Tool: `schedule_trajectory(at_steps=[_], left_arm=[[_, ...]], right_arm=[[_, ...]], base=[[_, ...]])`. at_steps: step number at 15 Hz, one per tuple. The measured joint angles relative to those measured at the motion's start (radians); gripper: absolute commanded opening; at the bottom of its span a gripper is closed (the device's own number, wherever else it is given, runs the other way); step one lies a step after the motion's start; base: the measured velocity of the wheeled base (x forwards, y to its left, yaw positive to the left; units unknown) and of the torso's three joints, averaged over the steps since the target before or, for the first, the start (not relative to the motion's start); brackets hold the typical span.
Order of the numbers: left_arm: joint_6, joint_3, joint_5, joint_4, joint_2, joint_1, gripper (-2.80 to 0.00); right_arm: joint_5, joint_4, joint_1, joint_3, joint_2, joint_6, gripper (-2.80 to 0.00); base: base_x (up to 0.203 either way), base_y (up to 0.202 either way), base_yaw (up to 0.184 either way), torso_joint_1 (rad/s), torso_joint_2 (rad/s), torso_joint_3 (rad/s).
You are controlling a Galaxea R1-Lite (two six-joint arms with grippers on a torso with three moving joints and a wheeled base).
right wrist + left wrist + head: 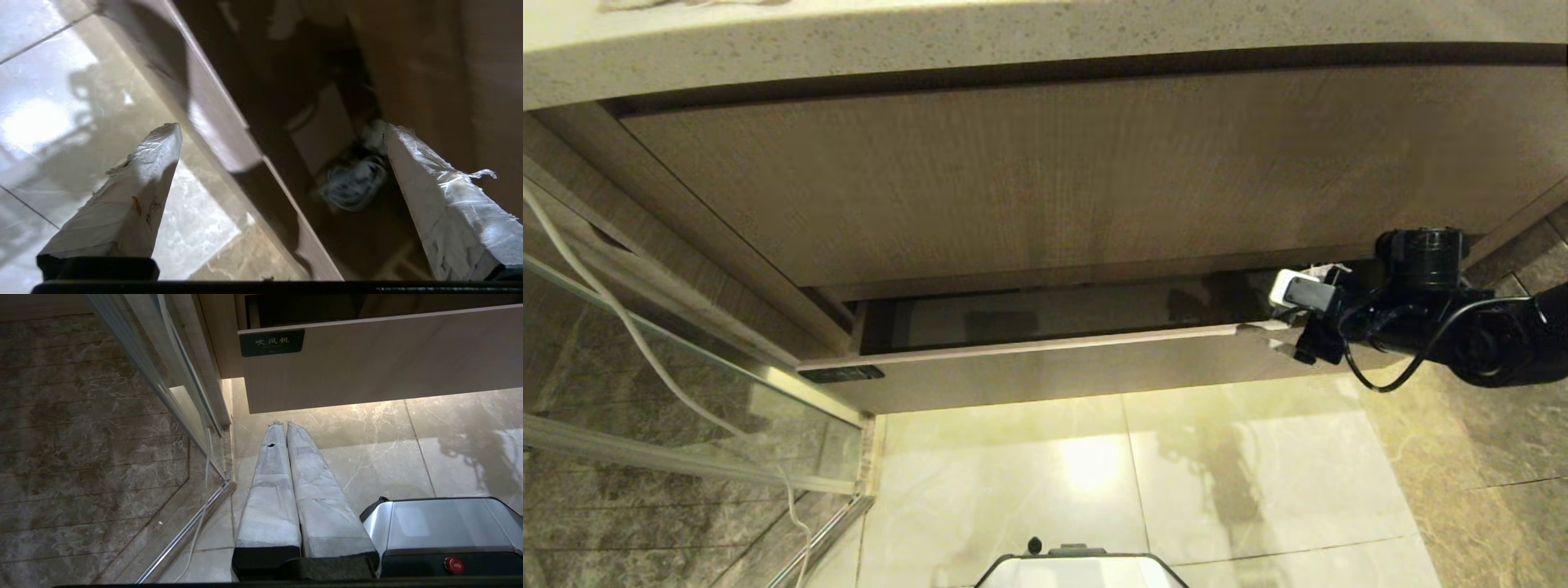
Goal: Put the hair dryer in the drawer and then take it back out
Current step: Pull open the drawer
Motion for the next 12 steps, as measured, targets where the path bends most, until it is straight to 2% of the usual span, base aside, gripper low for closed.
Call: schedule_trajectory(at_steps=[3, 4, 9, 10, 12], left_arm=[[0.0, 0.0, 0.0, 0.0, 0.0, 0.0, -2.8], [0.0, 0.0, 0.0, 0.0, 0.0, 0.0, -2.8], [0.0, 0.0, 0.0, 0.0, 0.0, 0.0, -2.8], [0.0, 0.0, 0.0, 0.0, 0.0, 0.0, -2.8], [0.0, 0.0, 0.0, -0.001, 0.0, 0.0, -2.8]], right_arm=[[-0.028, 0.006, 0.0, 0.052, -0.078, 0.022, 0.0], [-0.044, 0.014, -0.001, 0.068, -0.099, 0.038, -2.8], [-0.143, 0.175, -0.036, 0.169, -0.269, 0.116, -2.8], [-0.178, 0.198, -0.04, 0.182, -0.3, 0.141, -2.8], [-0.3, 0.254, -0.046, 0.215, -0.394, 0.226, -2.8]], base=[[0.0, 0.0, 0.0, 0.0, 0.0, 0.0], [0.0, 0.0, 0.0, 0.0, 0.0, 0.0], [0.0, 0.0, 0.0, 0.0, 0.0, 0.0], [0.0, 0.0, 0.0, 0.0, 0.0, 0.0], [0.0, 0.0, 0.0, 0.0, 0.0, 0.0]])
